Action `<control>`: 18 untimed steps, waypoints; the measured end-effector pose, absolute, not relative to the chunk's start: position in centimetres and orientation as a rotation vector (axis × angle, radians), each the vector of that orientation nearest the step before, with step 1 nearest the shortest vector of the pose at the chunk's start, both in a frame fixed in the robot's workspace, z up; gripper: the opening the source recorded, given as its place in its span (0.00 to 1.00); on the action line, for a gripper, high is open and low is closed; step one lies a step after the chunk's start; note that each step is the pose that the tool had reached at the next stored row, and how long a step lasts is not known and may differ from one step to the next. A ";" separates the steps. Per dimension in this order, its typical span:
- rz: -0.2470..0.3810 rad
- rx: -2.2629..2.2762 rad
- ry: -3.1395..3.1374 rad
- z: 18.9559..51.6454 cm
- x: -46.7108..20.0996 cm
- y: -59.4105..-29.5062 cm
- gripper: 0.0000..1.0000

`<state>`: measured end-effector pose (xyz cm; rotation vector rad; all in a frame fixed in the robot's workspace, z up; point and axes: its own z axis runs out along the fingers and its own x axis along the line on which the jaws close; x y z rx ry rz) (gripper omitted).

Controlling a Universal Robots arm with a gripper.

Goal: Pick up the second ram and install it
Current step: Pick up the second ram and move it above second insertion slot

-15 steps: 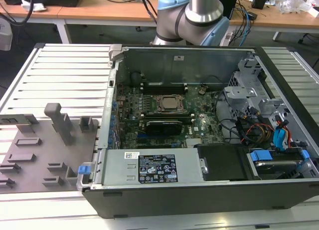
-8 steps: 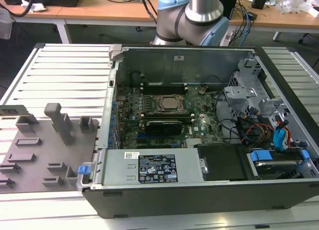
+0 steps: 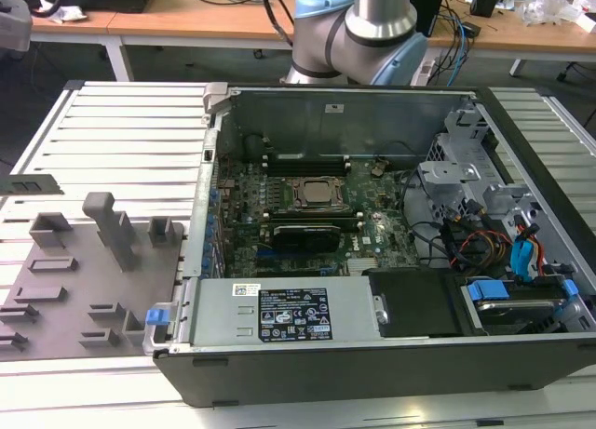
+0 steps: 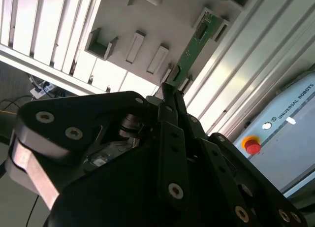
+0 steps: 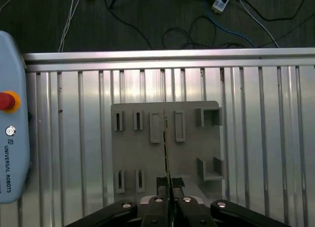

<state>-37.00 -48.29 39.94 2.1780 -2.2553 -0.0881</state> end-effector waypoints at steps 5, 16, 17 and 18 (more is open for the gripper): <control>-0.089 2.179 -2.256 40.1 -37.0 -47.2 0.13; -0.090 2.179 -2.256 42.4 -37.0 -44.6 0.13; -0.091 2.180 -2.257 42.5 -37.0 -44.6 0.13; -0.094 2.181 -2.258 42.6 -37.0 -44.5 0.13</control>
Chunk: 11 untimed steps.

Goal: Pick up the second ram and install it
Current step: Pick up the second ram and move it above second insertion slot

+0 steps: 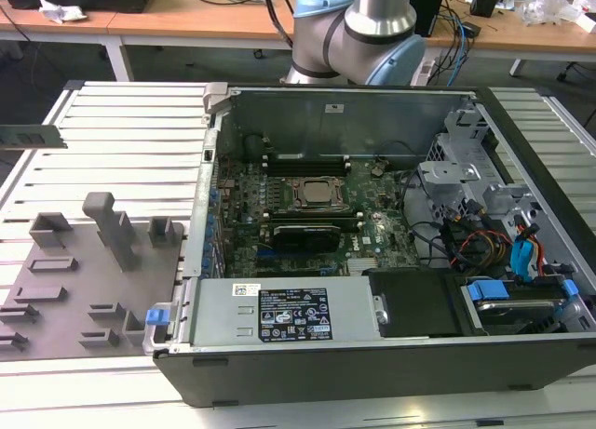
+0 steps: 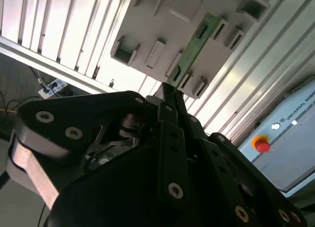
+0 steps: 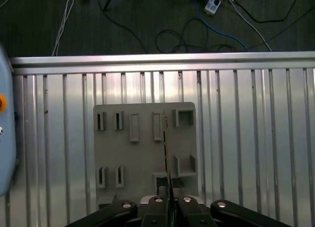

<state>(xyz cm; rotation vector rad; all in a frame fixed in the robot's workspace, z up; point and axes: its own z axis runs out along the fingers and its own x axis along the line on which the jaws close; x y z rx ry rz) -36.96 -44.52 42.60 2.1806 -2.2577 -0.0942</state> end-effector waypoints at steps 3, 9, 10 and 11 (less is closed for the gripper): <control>-0.095 2.181 -2.258 43.3 -37.0 -44.4 0.13; -0.095 2.181 -2.258 43.3 -36.5 -44.3 0.13; -0.095 2.181 -2.258 43.3 -36.2 -44.3 0.13; -0.095 2.181 -2.258 43.3 -35.5 -44.4 0.13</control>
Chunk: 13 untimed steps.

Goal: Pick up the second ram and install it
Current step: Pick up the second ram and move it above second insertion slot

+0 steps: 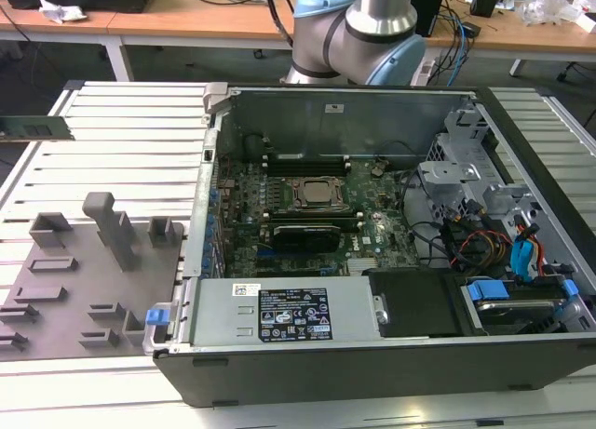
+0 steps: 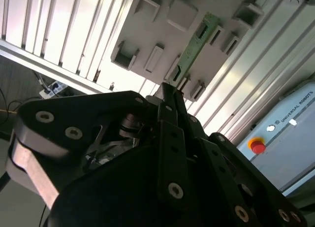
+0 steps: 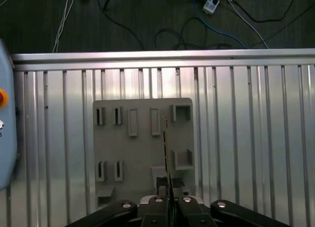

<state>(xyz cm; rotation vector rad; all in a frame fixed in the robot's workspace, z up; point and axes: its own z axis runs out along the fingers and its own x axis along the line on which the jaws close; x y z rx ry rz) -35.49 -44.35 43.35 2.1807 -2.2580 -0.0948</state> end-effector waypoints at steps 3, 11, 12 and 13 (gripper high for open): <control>-0.095 2.181 -2.258 43.3 -34.2 -44.3 0.13; -0.095 2.181 -2.258 43.3 -28.4 -44.1 0.13; -0.095 2.180 -2.258 43.3 -28.0 -44.1 0.13; -0.096 2.180 -2.258 43.3 -27.2 -44.1 0.13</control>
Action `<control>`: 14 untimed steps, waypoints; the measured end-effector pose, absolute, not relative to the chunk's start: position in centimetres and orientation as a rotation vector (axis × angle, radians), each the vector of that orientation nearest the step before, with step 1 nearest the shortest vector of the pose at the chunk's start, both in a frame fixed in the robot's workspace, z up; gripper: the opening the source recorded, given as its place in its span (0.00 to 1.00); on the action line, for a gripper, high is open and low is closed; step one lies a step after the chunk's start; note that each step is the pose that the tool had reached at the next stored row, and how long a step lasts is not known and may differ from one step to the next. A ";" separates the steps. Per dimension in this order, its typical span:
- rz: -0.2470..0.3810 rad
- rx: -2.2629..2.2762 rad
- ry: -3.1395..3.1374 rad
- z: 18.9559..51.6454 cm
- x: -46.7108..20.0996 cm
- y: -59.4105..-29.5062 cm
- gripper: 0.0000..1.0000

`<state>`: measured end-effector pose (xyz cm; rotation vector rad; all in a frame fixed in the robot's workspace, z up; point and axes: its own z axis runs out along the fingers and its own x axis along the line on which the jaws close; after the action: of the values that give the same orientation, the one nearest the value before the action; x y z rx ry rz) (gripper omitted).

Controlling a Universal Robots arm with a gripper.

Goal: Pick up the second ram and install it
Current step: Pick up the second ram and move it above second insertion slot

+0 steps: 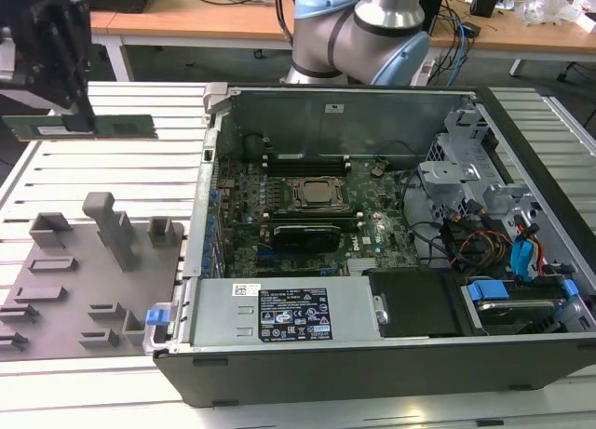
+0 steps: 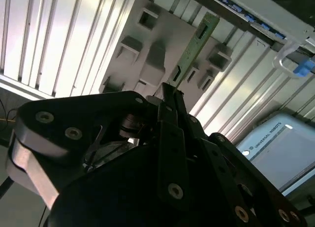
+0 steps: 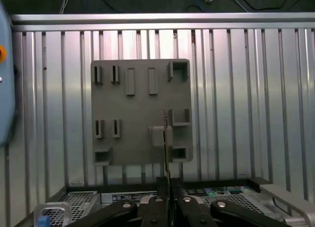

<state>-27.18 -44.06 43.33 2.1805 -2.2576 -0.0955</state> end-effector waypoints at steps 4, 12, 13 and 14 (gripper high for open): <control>-0.096 2.180 -2.257 43.3 -24.7 -43.9 0.13; -0.097 2.180 -2.257 43.3 -21.1 -43.5 0.13; -0.097 2.180 -2.257 43.3 -20.3 -43.4 0.13; -0.097 2.180 -2.257 43.3 -19.9 -43.4 0.13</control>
<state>-19.94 -43.40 43.32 2.1796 -2.2566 -0.0973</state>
